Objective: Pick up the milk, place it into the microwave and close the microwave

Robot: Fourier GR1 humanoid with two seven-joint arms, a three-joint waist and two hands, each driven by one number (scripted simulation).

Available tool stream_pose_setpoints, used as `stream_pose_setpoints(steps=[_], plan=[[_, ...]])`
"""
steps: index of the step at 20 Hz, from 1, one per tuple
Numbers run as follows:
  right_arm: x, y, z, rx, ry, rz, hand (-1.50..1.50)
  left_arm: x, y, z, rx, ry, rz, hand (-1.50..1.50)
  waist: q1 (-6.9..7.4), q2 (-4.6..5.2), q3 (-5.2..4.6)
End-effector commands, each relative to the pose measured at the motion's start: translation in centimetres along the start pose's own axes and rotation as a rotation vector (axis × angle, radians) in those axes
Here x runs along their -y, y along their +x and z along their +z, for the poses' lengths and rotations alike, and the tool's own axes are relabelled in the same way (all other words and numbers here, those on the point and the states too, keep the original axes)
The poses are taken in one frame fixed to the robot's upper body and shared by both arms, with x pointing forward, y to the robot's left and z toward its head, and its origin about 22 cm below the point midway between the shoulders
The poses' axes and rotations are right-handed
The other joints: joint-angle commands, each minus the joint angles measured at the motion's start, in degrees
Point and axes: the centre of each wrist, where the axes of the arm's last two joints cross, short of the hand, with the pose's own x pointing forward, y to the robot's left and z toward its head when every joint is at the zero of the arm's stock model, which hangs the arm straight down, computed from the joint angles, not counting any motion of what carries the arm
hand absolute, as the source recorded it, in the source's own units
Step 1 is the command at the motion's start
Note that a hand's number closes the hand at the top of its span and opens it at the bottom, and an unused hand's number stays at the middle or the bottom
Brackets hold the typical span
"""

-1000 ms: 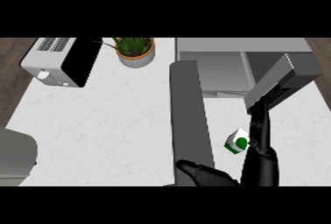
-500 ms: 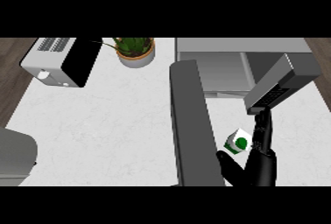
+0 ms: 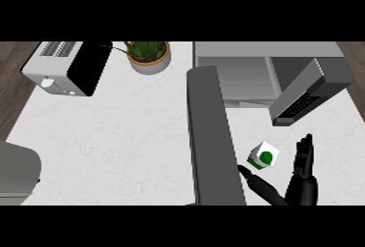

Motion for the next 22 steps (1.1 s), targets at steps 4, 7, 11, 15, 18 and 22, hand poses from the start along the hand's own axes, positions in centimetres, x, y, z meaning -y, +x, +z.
stream_pose_setpoints(steps=[4,7,11,15,18,22], plan=[[1.1,-4.5,1.0,-0.014,0.013,-0.032,-1.50,-2.8,0.1,0.1,0.007,-0.008,-0.012,-1.50,0.03,0.04,-0.01],[0.4,-6.3,2.1,-0.024,0.034,-0.015,-1.50,-0.8,0.4,1.9,-0.004,-0.007,0.001,-1.50,0.28,0.01,-0.02],[2.1,-8.6,-0.8,-0.019,0.041,-0.015,-1.50,-0.3,-0.1,-0.2,-0.012,0.001,0.009,-1.50,0.06,0.10,-0.01],[2.6,-10.9,0.4,-0.017,0.022,0.023,-1.50,-1.3,1.0,2.2,0.003,-0.016,0.005,-1.50,0.34,0.04,-0.01],[1.2,-11.2,-1.4,-0.029,0.019,0.027,-1.50,-1.0,0.0,0.9,0.001,-0.014,0.000,-1.50,0.22,0.09,-0.02],[-0.5,-12.8,-0.9,0.005,0.043,0.037,-1.50,-1.8,-0.1,0.1,-0.011,-0.004,0.012,-1.50,0.25,0.14,0.00]])
